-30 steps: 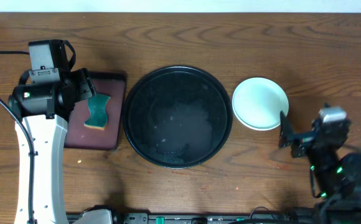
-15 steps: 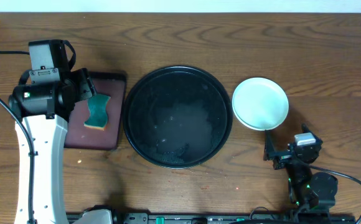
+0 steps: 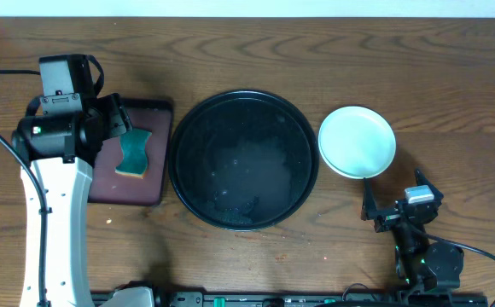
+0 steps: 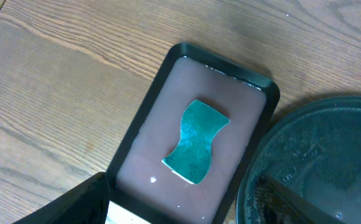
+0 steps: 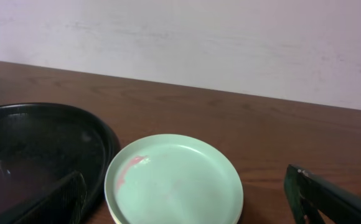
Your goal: Clean dirty plates on tray and stack at the side
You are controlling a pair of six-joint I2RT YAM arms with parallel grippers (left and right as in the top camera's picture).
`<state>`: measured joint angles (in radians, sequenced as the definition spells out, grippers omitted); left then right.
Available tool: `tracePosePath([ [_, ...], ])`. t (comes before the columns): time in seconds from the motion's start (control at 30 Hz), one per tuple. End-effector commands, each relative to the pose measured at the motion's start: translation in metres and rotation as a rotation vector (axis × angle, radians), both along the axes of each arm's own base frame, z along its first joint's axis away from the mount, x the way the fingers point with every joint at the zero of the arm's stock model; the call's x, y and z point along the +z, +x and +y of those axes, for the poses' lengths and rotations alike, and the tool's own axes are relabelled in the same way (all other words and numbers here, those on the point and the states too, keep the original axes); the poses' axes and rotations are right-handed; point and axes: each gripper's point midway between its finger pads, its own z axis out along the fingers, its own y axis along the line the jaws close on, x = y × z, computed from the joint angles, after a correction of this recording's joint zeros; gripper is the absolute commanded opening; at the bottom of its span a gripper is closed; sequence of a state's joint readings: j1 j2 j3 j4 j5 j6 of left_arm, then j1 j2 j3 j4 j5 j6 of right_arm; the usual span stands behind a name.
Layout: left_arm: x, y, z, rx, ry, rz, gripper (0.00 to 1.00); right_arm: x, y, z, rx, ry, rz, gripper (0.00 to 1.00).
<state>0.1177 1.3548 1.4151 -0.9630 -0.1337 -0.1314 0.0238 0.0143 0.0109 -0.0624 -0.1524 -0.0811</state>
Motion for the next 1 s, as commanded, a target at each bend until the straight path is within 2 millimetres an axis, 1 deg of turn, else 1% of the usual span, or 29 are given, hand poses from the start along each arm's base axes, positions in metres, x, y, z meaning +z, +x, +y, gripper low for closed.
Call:
tracePosePath([
  [0.0,0.0031,-0.0003,0.0021,0.014,0.001,-0.009,0.75,-0.0003,-0.0004,0.0026,0.008,-0.007,-0.006,0.99],
  [0.8,0.003,-0.0013,0.0035,0.018,0.006,-0.005,0.75,-0.0005,-0.0004,0.0025,0.008,-0.006,-0.005,0.99],
  [0.97,0.0107,-0.006,0.0026,0.017,0.009,-0.027,0.75,-0.0003,-0.0004,0.0025,0.008,-0.006,-0.006,0.99],
])
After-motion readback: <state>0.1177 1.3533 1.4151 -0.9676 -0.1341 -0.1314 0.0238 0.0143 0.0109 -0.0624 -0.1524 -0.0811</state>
